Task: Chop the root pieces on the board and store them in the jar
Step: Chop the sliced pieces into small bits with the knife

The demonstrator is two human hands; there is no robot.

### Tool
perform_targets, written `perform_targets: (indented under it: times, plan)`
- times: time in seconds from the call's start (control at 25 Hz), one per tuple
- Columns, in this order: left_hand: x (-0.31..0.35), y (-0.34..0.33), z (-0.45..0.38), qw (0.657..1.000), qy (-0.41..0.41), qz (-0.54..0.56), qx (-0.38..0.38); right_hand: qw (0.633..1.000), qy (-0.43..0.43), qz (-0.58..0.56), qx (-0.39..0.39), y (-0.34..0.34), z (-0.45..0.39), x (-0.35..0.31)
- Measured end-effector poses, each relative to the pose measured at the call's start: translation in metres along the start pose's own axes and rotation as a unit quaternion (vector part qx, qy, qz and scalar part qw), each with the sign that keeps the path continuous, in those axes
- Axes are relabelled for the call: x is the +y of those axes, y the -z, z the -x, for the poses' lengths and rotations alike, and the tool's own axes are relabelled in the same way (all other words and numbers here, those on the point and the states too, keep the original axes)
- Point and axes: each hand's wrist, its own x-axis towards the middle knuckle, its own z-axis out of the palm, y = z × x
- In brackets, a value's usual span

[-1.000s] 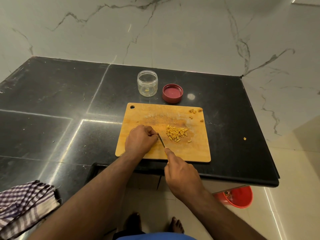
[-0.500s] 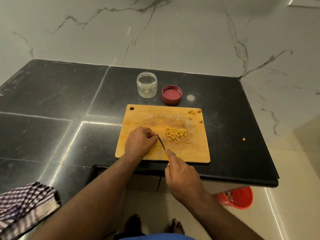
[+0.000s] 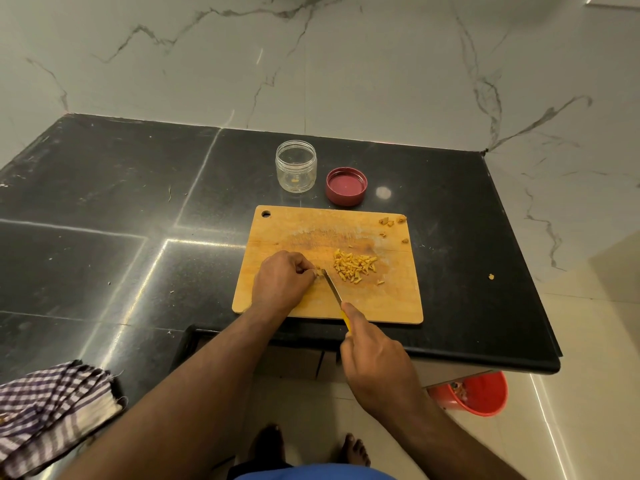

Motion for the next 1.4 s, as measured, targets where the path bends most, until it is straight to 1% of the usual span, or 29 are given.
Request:
perform_targets:
  times: [0.08, 0.4, 0.52, 0.6, 0.88, 1.0, 1.08, 1.16, 1.24, 1.32, 1.4]
  plan:
    - [0.001, 0.001, 0.0, 1.0, -0.001, 0.006, -0.005, 1.0, 0.002, -0.004, 0.007, -0.001, -0.005, -0.003]
    - [0.004, 0.005, 0.0, 0.999, 0.024, 0.026, -0.021, 0.999, -0.013, 0.026, -0.045, -0.005, -0.023, -0.008]
    - [0.008, 0.007, -0.001, 0.998, 0.036, 0.029, -0.032, 0.997, -0.018, 0.033, -0.071, -0.001, -0.02, -0.005]
    - [0.01, 0.008, -0.002, 0.998, 0.042, 0.03, -0.042, 0.997, -0.018, 0.024, -0.075, 0.002, -0.012, -0.003]
    - [0.01, 0.011, -0.003, 0.998, 0.036, 0.026, -0.052, 0.999, -0.022, 0.002, -0.044, 0.01, 0.005, 0.006]
    - [0.01, 0.013, -0.001, 0.997, 0.036, 0.029, -0.054, 0.999, -0.033, -0.031, -0.028, 0.021, 0.005, 0.004]
    - [0.009, 0.017, 0.0, 0.997, 0.04, 0.045, -0.057, 0.997, -0.049, -0.056, -0.023, 0.032, 0.001, 0.004]
    - [0.006, 0.023, 0.002, 0.994, 0.045, 0.079, -0.059, 0.995, -0.062, -0.083, -0.001, 0.044, -0.002, 0.004]
    - [0.002, 0.028, 0.003, 0.99, 0.052, 0.122, -0.053, 0.994, -0.05, -0.098, 0.028, 0.055, -0.006, 0.001]
    - [0.0, 0.031, 0.005, 0.99, 0.038, 0.13, -0.031, 0.993, -0.028, -0.097, 0.055, 0.059, -0.009, -0.004]
    - [0.002, 0.034, 0.007, 0.993, -0.003, 0.121, -0.006, 0.995, -0.038, -0.08, 0.041, 0.054, -0.015, -0.006]
